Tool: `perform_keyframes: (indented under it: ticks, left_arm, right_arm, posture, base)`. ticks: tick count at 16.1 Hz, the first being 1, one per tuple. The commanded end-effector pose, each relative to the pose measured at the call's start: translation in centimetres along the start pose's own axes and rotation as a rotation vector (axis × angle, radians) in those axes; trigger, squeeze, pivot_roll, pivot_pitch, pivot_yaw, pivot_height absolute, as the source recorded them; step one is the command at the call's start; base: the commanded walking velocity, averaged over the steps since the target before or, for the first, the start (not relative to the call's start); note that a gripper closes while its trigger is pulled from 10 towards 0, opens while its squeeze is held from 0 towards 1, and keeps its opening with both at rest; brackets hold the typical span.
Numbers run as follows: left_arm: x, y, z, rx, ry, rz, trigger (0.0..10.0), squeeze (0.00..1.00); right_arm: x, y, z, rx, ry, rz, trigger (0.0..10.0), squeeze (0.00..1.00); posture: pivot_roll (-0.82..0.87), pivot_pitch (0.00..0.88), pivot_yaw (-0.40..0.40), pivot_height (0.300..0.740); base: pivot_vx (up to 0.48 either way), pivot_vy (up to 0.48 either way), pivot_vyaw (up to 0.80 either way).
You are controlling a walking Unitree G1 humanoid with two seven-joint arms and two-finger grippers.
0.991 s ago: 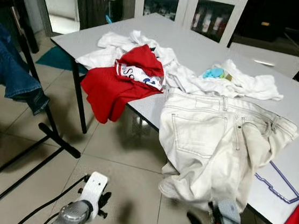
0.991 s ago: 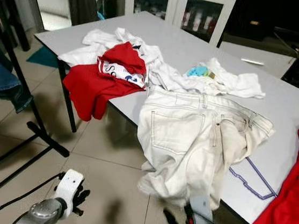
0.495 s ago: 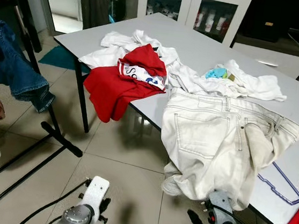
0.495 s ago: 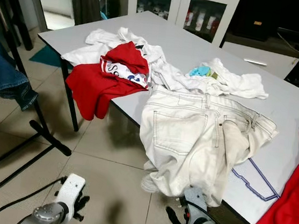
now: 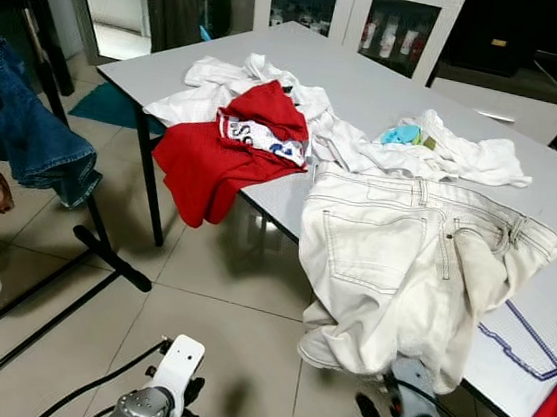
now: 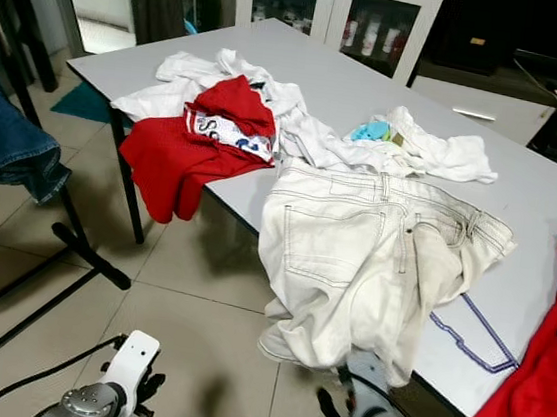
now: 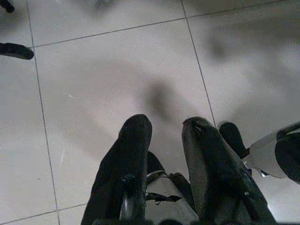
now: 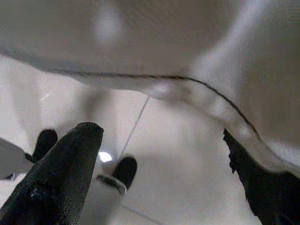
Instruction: Hang hanger
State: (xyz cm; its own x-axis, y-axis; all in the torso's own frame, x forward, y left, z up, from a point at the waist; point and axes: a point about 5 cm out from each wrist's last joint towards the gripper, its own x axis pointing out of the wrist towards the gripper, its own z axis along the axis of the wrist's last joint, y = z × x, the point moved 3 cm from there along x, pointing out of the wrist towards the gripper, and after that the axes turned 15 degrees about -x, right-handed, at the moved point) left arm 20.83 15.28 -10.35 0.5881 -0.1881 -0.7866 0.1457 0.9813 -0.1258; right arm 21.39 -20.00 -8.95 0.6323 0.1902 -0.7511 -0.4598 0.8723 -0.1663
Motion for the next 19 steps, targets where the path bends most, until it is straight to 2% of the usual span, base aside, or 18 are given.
perform_keyframes:
  ticks: [1,8,19]
  left_arm:
    - [0.0,0.1,0.0,0.005,0.003,0.013,10.0,0.0]
    - [0.1,0.0,0.4,0.034,-0.003,0.011,10.0,0.0]
    - [0.1,0.3,0.3,0.046,0.005,0.02,10.0,0.0]
  right_arm:
    - [0.0,-0.4,0.3,-0.005,-0.009,-0.02,10.0,0.0]
    - [-0.2,0.3,-1.2,-0.006,0.029,-0.019,10.0,0.0]
    - [-0.1,0.2,-0.9,-0.017,0.026,-0.033,10.0,0.0]
  posture:
    - [-0.04,0.0,-0.045,0.74]
    - [-0.04,0.0,-0.045,0.74]
    - [-0.05,0.0,-0.036,0.74]
  base:
    - [0.0,0.0,0.0]
    - [0.0,0.0,0.0]
    - [0.0,0.0,0.0]
